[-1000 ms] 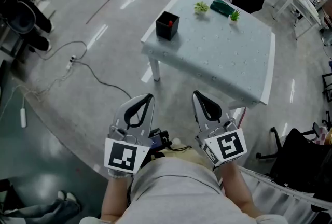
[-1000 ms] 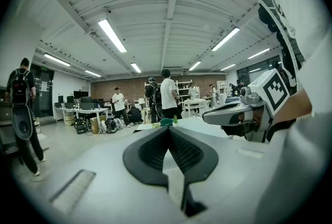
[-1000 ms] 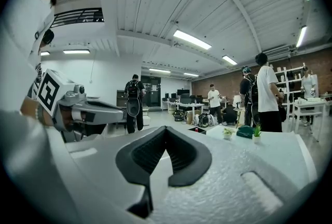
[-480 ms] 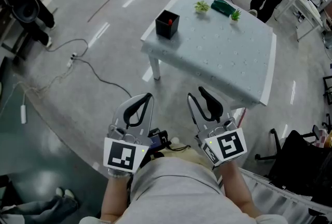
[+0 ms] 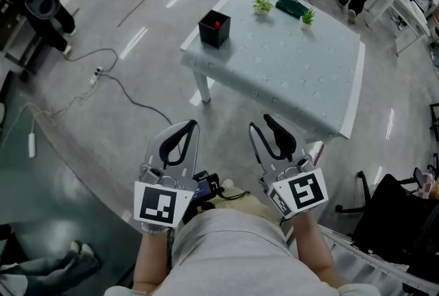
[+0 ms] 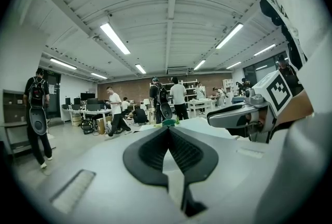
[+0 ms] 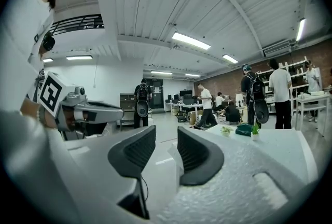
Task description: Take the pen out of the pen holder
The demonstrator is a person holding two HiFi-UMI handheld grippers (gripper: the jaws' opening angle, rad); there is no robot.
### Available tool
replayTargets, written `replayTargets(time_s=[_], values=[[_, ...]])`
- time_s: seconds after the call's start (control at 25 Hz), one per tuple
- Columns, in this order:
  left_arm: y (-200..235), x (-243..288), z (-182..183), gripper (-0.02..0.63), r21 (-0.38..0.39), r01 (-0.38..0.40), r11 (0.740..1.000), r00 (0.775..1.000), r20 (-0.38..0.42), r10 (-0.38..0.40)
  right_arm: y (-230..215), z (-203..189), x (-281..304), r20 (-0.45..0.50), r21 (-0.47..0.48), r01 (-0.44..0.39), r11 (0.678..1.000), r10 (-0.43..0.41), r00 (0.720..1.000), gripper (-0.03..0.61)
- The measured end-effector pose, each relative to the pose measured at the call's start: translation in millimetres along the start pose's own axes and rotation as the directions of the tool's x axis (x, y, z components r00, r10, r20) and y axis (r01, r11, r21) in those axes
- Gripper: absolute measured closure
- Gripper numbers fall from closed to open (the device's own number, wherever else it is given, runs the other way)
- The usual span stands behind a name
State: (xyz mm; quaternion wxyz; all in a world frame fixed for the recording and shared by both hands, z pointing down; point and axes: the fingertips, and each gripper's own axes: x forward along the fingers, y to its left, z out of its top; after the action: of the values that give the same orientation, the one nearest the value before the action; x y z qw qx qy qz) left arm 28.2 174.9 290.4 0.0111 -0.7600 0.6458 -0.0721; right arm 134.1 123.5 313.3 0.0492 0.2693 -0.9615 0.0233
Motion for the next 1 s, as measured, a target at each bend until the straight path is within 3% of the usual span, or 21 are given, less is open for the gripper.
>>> replayTargets(time_s=[0.44, 1.0], values=[[-20, -3, 5, 0.601, 0.018, -0.044, 0.999, 0.999, 0.018, 0.044, -4, -6, -16, 0.017, -0.007, -0.045, 0.999, 0.045, 0.999, 0.451], [12, 29, 3, 0.601, 0.013, -0.04, 0.999, 0.999, 0.034, 0.04, -24, -4, 20, 0.017, -0.01, -0.017, 1.0, 0.017, 1.0, 0.451]])
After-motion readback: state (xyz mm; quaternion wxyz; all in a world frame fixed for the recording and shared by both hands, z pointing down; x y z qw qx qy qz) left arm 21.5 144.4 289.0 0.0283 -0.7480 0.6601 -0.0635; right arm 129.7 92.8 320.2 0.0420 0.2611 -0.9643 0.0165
